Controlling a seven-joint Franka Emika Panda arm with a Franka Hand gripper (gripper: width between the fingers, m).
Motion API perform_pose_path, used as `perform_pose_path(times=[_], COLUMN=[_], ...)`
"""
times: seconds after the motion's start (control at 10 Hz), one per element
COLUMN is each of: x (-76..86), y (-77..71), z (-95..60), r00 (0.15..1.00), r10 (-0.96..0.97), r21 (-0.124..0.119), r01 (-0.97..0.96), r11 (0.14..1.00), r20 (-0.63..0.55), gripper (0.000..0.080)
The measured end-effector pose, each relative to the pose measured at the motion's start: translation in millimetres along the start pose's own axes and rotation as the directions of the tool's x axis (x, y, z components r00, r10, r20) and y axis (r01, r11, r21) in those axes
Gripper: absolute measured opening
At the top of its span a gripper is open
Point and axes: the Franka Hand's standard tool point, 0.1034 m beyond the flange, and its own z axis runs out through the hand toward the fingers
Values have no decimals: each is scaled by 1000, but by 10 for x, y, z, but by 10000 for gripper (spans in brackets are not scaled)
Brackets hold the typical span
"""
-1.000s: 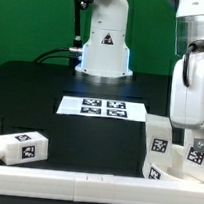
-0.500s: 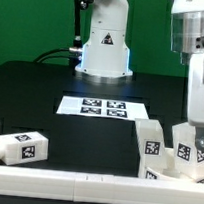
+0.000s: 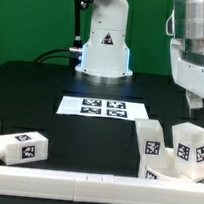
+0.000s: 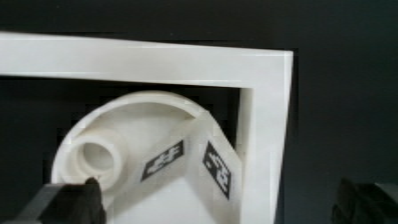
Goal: Assemble stool
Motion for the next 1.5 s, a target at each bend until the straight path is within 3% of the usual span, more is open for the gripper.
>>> perform_pose_path(times=[0.2, 0.4, 0.5, 0.8, 0.9, 1.1, 1.5], x=[-18, -89, -82, -24, -5, -57, 11], y=[-23, -32, -11, -11, -9, 13, 31], z=[-72, -92, -74, -82, -84, -64, -58], r00=[940, 748, 676, 530, 427, 75, -178], r10=[-339, -662, -737, -847, -904, -997, -982], r21=[-17, -41, -47, -65, -78, -104, -120], r01=[339, 661, 735, 845, 901, 992, 976], r11=[941, 749, 676, 531, 427, 72, -184], r20=[-30, -35, -27, -23, -17, 26, 64], gripper=[649, 649, 649, 649, 649, 649, 649])
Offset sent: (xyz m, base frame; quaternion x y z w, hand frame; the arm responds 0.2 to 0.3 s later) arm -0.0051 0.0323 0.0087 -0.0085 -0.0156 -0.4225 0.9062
